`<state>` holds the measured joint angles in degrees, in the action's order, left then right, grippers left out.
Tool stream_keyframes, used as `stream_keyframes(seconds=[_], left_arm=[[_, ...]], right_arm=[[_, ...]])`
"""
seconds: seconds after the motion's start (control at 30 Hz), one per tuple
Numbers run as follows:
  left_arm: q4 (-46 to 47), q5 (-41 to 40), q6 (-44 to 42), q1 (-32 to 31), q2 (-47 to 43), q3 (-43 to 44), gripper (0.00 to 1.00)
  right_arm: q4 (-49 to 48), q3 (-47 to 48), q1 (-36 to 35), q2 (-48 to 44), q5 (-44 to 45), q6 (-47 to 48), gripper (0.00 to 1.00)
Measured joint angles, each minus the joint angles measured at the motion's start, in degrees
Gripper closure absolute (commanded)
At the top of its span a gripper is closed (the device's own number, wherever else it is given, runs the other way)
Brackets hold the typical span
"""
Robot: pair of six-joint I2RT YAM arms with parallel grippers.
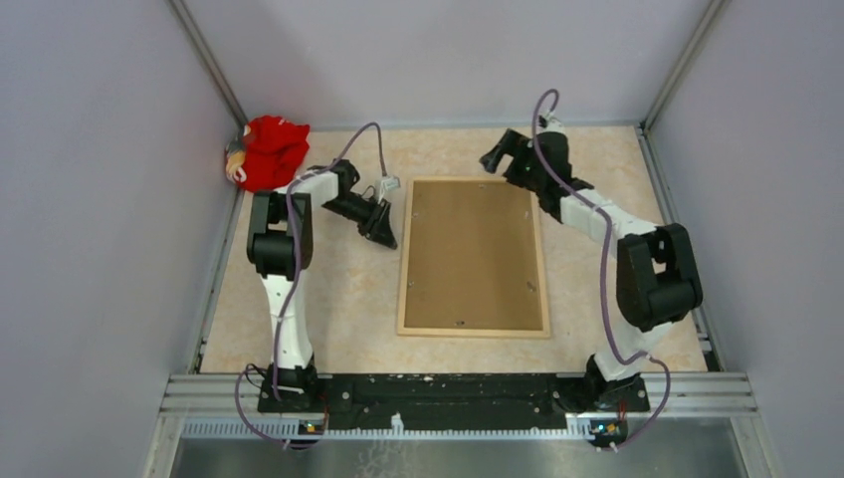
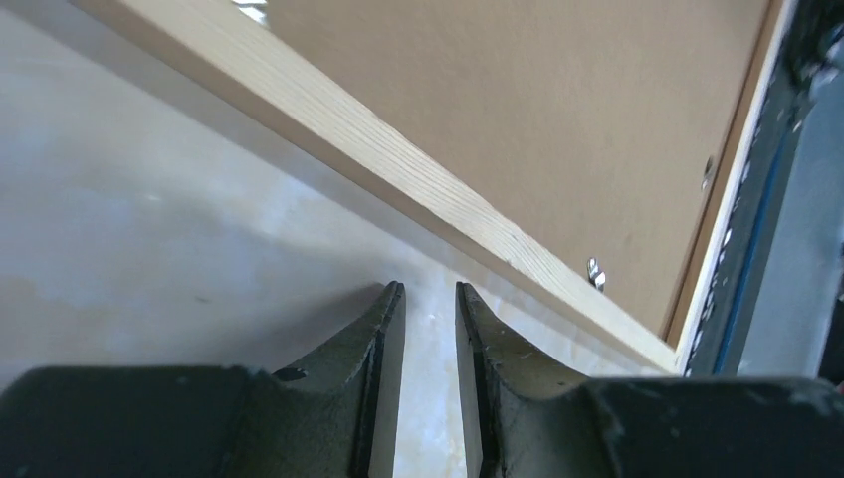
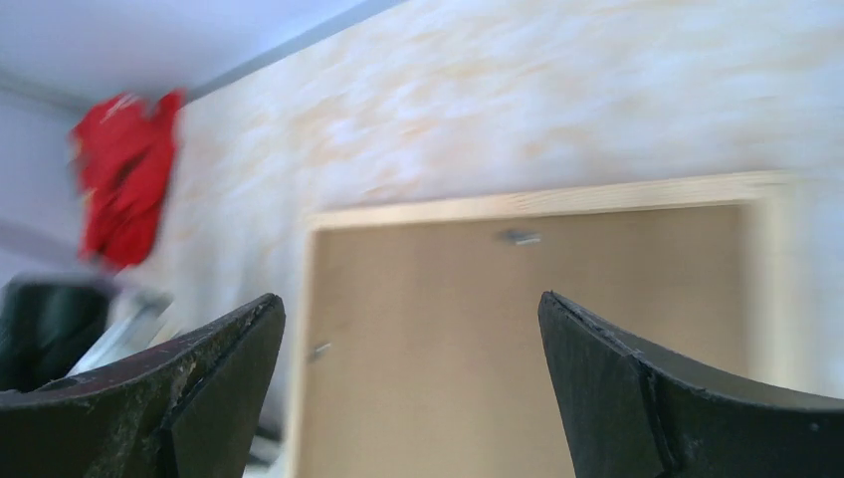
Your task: Put the photo into the frame
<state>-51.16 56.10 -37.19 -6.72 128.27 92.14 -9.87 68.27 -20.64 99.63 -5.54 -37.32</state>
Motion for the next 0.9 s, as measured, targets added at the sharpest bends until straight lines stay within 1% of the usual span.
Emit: stream_keyframes(seconds=[0.1,0.17,0.23,0.33,0.43,0.57,0.67,0.73,0.77,0.87,0.9], left_arm=[[0.6,-3.5,-2.5,-1.9,-4.3,-5.6,0.67],[1.0,-5.8,-4.0,-4.0,-6.8,-8.5,0.67],[1.2,-7.7,-5.1,-5.9,-8.4,-10.2,0.67],[1.6,-10.1,-6.4,-7.9,-10.0,-11.5,0.67],[2.0,-11.5,-7.2,-8.9,-10.9,-12.2,0.67],[2.6,-13.0,-8.1,-9.8,-11.9,-13.0,0.67],[2.5,-14.1,-8.6,-10.9,-12.4,-13.4,0.65],[1.2,-15.1,-8.5,-12.0,-12.5,-13.4,0.61],[0.1,-15.3,-8.3,-12.7,-12.5,-13.4,0.58],[-4.9,-15.6,-7.8,-16.0,-12.1,-13.0,0.41],[-7.0,-15.4,-7.8,-17.4,-11.7,-12.6,0.34]], right_arm=[[4.0,-1.1,6.3,-1.0,3.9,1.6,0.01],[7.7,-1.2,10.5,0.2,6.0,2.7,0.01],[10.0,-1.2,12.8,2.3,6.9,3.4,0.01],[12.0,-1.0,13.3,6.1,6.4,4.1,0.01],[12.5,0.6,12.7,10.8,3.1,4.3,0.01],[12.3,8.6,11.9,16.6,-2.8,4.3,0.01],[13.4,18.4,9.9,23.6,-6.3,5.1,0.01],[14.2,25.4,7.7,28.2,-7.3,6.0,0.01],[14.7,29.4,6.4,30.7,-7.7,6.5,0.01],[16.7,40.8,2.4,37.8,-8.8,7.8,0.01],[18.0,44.7,1.2,39.9,-9.0,8.4,0.01]])
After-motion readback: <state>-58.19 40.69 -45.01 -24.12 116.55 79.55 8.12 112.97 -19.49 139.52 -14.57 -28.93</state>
